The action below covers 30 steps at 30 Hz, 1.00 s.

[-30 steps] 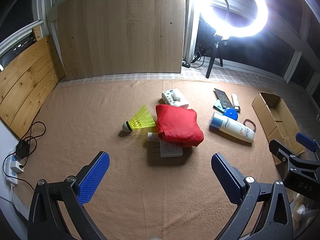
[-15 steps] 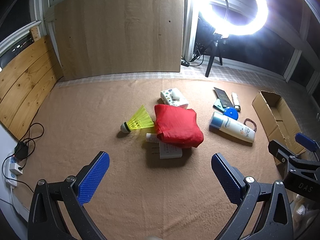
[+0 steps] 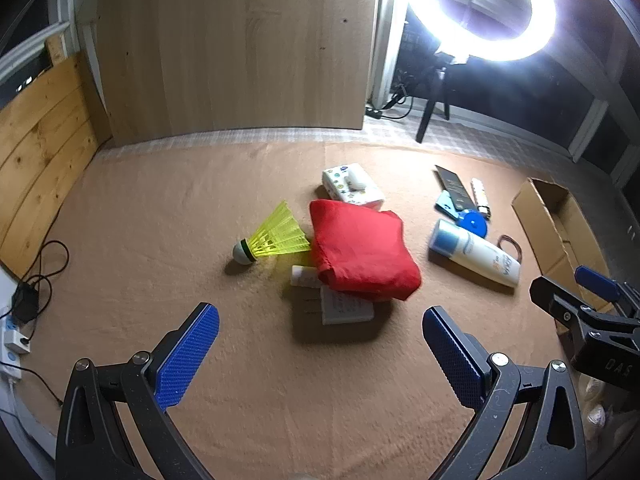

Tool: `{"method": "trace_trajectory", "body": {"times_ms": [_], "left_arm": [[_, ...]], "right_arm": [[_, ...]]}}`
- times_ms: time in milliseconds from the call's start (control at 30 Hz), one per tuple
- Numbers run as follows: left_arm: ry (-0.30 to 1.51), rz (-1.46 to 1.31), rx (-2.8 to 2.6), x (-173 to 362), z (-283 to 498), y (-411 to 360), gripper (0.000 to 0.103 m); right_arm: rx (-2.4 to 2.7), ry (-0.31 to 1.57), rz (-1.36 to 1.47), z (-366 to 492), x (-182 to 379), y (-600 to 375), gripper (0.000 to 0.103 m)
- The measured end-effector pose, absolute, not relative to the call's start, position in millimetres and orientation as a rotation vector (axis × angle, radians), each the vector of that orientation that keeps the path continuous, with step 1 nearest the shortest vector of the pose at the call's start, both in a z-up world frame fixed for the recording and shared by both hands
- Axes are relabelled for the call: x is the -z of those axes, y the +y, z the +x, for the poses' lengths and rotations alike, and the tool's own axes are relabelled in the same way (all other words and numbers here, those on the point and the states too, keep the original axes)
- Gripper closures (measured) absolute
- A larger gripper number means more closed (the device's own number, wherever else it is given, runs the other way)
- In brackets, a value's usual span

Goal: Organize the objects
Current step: 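Move the left tool to the red pouch and close its fingers on it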

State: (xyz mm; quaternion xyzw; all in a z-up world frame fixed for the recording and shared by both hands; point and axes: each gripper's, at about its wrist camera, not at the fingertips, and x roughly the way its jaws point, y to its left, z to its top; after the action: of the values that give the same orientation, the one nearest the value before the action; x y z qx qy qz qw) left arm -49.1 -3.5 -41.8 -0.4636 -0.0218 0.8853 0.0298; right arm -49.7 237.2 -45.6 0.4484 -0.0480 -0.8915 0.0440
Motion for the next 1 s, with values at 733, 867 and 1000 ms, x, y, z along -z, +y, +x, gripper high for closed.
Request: {"method": "trace_trajectory", "body": {"times_ms": [733,867,1000], "left_arm": [[-0.25,-1.611,-2.567,95,-185,-6,0.016],[-0.213,-1.625,-2.486,108,-196,-1,0.022],[-0.217,-1.641,-2.424,117,-197,4,0.035]], "right_arm": [[2.571,-0.382,1.553,-90,84,254,0.0],[2.579,-0.396,1.559,-88,84,262,0.0],[2.588,-0.407,1.561,-87,84,269,0.0]]}}
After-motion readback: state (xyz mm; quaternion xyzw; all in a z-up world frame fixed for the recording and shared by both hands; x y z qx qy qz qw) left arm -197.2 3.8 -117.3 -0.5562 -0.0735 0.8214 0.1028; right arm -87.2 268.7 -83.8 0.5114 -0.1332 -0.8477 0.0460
